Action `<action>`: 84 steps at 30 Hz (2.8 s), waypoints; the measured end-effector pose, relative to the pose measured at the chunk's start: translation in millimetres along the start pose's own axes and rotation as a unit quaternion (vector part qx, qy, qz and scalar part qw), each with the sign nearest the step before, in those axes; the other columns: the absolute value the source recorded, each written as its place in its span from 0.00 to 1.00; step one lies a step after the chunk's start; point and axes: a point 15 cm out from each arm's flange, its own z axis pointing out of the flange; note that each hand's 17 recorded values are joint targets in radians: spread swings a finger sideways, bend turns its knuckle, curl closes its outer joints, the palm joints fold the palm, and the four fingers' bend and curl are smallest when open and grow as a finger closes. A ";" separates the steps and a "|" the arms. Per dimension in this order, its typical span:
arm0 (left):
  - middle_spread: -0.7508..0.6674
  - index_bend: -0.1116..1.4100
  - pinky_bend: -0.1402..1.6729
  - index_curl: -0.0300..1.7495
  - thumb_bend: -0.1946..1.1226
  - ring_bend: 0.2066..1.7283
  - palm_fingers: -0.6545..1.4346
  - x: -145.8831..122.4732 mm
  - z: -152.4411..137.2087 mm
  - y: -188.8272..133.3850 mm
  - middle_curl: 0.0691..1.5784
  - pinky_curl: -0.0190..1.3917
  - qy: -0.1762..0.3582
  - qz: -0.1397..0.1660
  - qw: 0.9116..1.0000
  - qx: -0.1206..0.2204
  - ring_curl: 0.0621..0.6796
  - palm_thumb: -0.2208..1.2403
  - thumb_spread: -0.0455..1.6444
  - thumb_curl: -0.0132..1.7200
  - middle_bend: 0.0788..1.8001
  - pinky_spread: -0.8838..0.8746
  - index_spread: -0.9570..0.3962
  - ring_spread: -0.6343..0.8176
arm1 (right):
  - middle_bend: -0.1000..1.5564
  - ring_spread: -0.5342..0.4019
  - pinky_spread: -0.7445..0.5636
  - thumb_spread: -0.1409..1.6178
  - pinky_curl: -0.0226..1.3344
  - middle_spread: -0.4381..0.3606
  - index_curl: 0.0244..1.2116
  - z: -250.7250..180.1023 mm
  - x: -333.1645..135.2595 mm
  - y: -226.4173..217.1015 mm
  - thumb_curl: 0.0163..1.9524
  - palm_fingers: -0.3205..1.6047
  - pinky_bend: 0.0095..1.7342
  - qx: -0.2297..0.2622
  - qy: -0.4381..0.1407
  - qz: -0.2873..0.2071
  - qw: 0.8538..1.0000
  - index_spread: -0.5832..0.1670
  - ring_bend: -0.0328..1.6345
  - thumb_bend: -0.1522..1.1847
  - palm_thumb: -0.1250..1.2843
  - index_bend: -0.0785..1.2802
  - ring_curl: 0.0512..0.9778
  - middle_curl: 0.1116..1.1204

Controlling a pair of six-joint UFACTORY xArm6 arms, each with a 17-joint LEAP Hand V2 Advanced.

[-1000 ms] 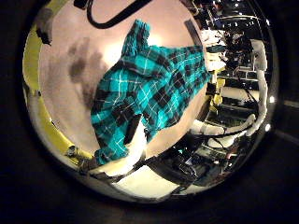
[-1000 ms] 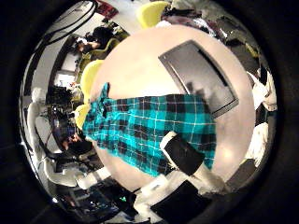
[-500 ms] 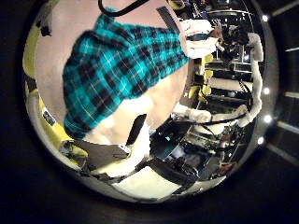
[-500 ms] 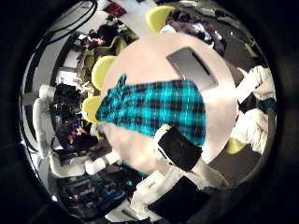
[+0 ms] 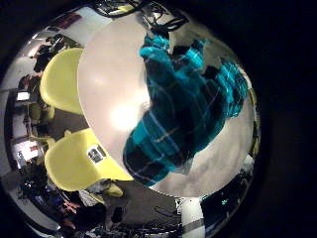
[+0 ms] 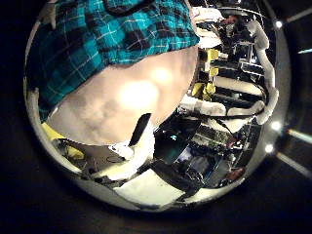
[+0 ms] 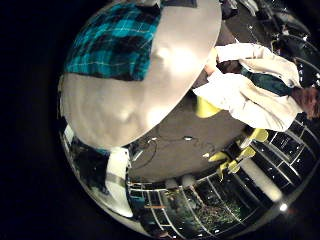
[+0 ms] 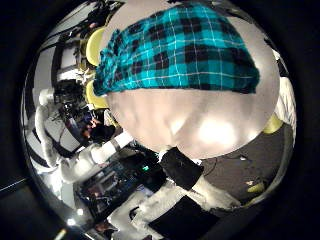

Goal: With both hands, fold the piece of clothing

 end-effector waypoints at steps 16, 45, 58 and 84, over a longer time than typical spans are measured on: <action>0.61 0.19 0.31 0.24 0.13 0.34 0.37 -5.2 -15.7 10.0 0.18 0.27 -0.010 -0.002 1.000 0.007 0.30 0.36 0.65 0.17 0.06 0.65 0.63 0.54 | 0.26 0.53 0.71 0.66 0.27 0.46 0.23 35.3 19.6 -35.7 0.18 0.36 0.21 -0.017 0.132 0.015 0.991 0.34 0.35 0.10 0.50 0.19 0.23 0.26; 0.60 0.19 0.29 0.23 0.13 0.33 0.38 12.3 32.2 32.6 0.16 0.26 0.027 0.004 0.999 -0.021 0.28 0.36 0.68 0.17 0.06 0.66 0.63 0.54 | 0.79 0.30 0.35 0.69 0.60 0.29 0.66 38.6 114.0 16.5 0.33 0.71 0.71 0.026 0.097 0.097 0.990 0.34 0.82 0.15 0.83 0.83 0.68 0.72; 0.59 0.19 0.28 0.23 0.13 0.32 0.39 18.3 36.4 24.5 0.16 0.25 0.038 0.008 0.999 -0.007 0.27 0.36 0.69 0.17 0.06 0.66 0.63 0.54 | 0.83 0.30 0.39 0.72 0.71 0.32 0.72 6.8 97.8 9.5 0.38 0.67 0.71 0.078 0.087 0.087 0.989 0.38 0.84 0.13 0.83 0.86 0.76 0.77; 0.38 0.19 0.32 0.24 0.14 0.41 0.56 -52.6 -43.8 131.0 0.27 0.27 0.070 -0.100 0.989 0.081 0.37 0.44 0.72 0.18 0.19 0.42 0.56 0.25 | 0.83 0.30 0.40 0.71 0.85 0.34 0.73 -151.9 -228.2 -33.1 0.46 0.70 0.67 0.252 0.119 -0.210 0.937 0.42 0.83 0.11 0.84 0.88 0.83 0.78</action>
